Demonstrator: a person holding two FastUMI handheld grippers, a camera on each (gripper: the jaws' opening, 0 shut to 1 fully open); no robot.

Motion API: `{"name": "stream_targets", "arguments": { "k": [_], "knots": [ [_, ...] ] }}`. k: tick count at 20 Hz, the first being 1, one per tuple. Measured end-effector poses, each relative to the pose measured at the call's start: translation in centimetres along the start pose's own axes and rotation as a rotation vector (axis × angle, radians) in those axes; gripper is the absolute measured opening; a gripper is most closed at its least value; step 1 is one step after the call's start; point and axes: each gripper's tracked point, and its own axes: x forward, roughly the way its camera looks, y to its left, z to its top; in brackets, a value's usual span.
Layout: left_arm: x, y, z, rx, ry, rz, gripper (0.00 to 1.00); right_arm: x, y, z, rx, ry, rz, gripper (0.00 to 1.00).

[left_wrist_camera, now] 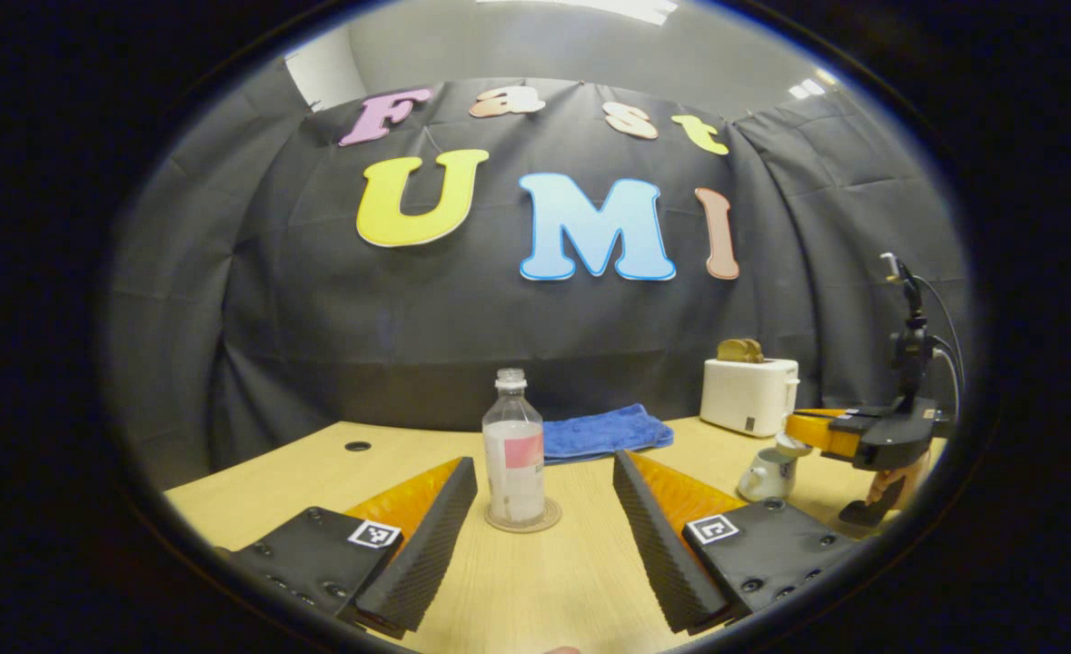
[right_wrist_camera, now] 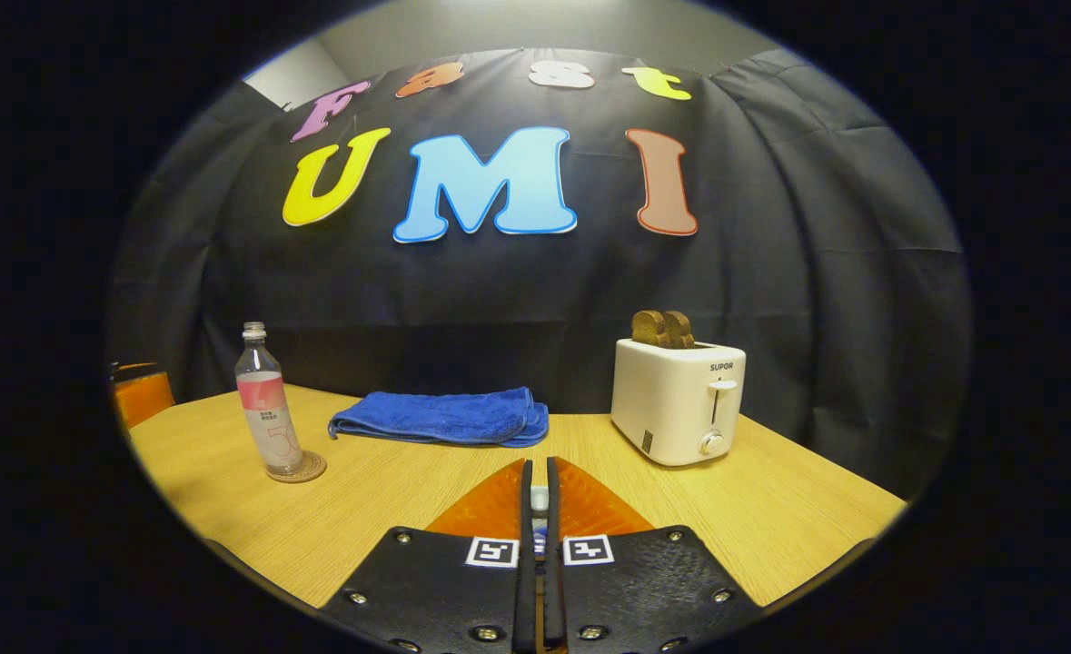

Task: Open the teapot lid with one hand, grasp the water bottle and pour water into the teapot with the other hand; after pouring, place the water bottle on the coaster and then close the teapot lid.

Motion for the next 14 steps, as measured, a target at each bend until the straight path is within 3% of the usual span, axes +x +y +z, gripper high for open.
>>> {"name": "stream_targets", "arguments": {
  "k": [9,11,13,14],
  "knots": [
    [0.6,-0.1,-1.2,0.001,0.017,-0.011,1.0,1.6,0.3,-1.8,-0.025,0.054,-0.015,0.04],
    [0.4,-0.2,-1.4,-0.003,0.024,-0.006,1.0,1.5,0.1,-1.4,-0.04,0.045,-0.029,0.1],
    [0.1,-0.2,-1.4,-0.004,0.031,0.0,1.0,0.5,-0.6,0.8,-0.071,0.0,-0.056,0.24],
    [-0.2,-0.3,-1.3,-0.005,0.032,0.002,1.0,-0.5,-0.5,2.0,-0.079,-0.025,-0.057,0.37]
  ]
}}
